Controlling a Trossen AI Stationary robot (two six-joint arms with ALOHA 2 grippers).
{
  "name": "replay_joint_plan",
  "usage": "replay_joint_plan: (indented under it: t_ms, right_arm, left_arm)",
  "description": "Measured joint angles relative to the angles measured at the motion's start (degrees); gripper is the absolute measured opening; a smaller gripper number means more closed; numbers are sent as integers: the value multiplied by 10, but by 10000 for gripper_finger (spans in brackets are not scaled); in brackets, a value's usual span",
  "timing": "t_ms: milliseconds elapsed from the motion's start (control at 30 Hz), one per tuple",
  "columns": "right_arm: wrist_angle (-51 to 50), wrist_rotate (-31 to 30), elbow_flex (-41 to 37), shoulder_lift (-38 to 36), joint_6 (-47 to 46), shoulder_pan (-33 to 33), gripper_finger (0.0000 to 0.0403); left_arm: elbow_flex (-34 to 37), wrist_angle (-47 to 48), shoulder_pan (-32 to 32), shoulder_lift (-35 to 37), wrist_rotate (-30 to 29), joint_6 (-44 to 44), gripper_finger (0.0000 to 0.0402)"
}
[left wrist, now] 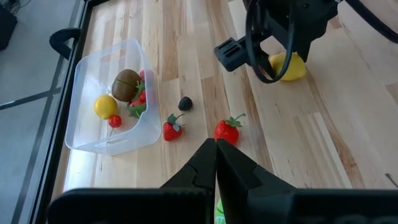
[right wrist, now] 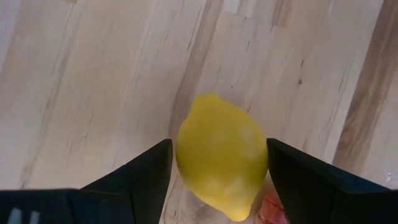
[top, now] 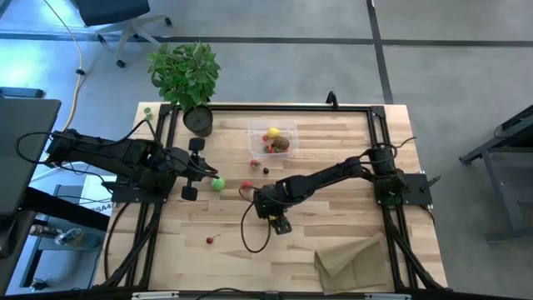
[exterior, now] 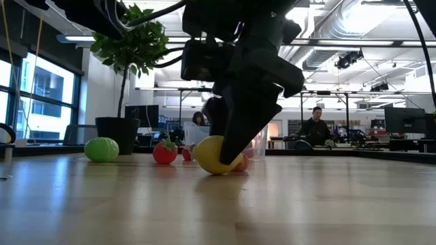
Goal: Pick and placing Produce into tupperware
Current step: Put the lemon into the transparent bin
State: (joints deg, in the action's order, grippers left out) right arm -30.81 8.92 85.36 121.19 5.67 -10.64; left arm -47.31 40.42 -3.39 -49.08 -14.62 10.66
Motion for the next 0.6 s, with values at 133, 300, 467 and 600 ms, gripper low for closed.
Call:
replay_joint_plan:
  t_ms: [133, 300, 467, 600]
  right_arm:
    - [0, -14, 0, 0, 11, -7, 247]
    - [0, -19, 0, 0, 15, -7, 247]
    - [-2, -37, 0, 0, 23, -10, 243]
    - [-2, -43, 0, 0, 25, -14, 220]
  left_arm:
    - [0, 0, 0, 0, 0, 0, 3]
    - [0, 0, 0, 0, 0, 0, 3]
    - [0, 0, 0, 0, 0, 0, 3]
    - [0, 0, 0, 0, 0, 0, 3]
